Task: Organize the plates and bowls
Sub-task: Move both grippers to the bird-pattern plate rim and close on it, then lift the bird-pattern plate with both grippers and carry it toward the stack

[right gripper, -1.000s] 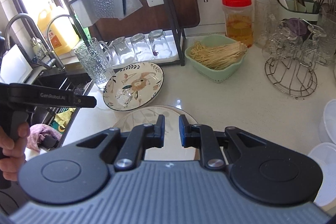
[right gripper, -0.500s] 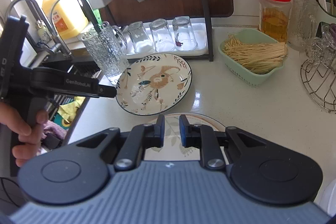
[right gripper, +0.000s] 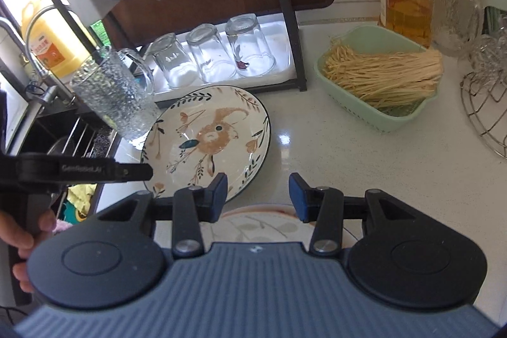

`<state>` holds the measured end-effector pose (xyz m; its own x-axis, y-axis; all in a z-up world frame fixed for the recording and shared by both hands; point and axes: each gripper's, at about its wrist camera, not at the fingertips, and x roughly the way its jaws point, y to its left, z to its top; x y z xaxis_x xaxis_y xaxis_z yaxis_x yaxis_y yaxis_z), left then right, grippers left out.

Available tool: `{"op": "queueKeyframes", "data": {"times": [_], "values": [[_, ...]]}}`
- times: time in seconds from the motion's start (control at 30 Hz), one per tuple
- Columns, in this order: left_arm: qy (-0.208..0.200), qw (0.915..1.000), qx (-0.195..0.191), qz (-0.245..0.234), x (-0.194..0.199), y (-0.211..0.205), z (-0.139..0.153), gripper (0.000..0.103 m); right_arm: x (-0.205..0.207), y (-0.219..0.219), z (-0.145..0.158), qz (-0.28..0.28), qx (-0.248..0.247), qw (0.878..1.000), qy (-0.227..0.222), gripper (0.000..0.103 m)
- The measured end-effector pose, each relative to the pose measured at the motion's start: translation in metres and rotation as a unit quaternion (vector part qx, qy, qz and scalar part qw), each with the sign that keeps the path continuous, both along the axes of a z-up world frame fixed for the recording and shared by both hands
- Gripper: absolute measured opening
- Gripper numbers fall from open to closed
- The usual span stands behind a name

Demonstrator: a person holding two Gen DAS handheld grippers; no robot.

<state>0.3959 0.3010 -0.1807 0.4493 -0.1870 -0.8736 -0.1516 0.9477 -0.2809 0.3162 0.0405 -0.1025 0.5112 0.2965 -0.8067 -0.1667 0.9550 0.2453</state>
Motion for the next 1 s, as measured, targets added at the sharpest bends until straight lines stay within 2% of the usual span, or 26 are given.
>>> {"op": "queueKeyframes", "data": {"times": [0.1, 0.23, 0.4, 0.67, 0.77, 1.0], "values": [[0.011, 0.9998, -0.014, 0.010, 0.005, 0.012, -0.009, 0.051, 0.017, 0.006, -0.011, 0.002, 0.000, 1.000, 0.015, 0.038], [0.008, 0.9990, -0.041, 0.018, 0.013, 0.021, -0.015, 0.050, 0.036, 0.012, -0.020, 0.003, 0.001, 1.000, 0.028, 0.035], [0.008, 0.9969, -0.072, 0.030, 0.024, 0.024, -0.026, 0.036, 0.058, 0.020, -0.032, 0.007, -0.026, 0.998, 0.049, 0.024], [0.004, 0.9976, -0.066, 0.019, 0.035, 0.025, -0.031, 0.023, 0.087, 0.027, -0.047, 0.003, -0.031, 0.998, 0.063, 0.023], [0.004, 0.9968, -0.076, 0.024, 0.039, 0.029, -0.035, 0.018, 0.093, 0.031, -0.054, -0.003, -0.039, 0.997, 0.070, 0.018], [0.002, 0.9952, -0.091, 0.036, 0.042, 0.036, -0.036, 0.014, 0.101, 0.035, -0.066, -0.011, -0.031, 0.996, 0.078, 0.017]]}}
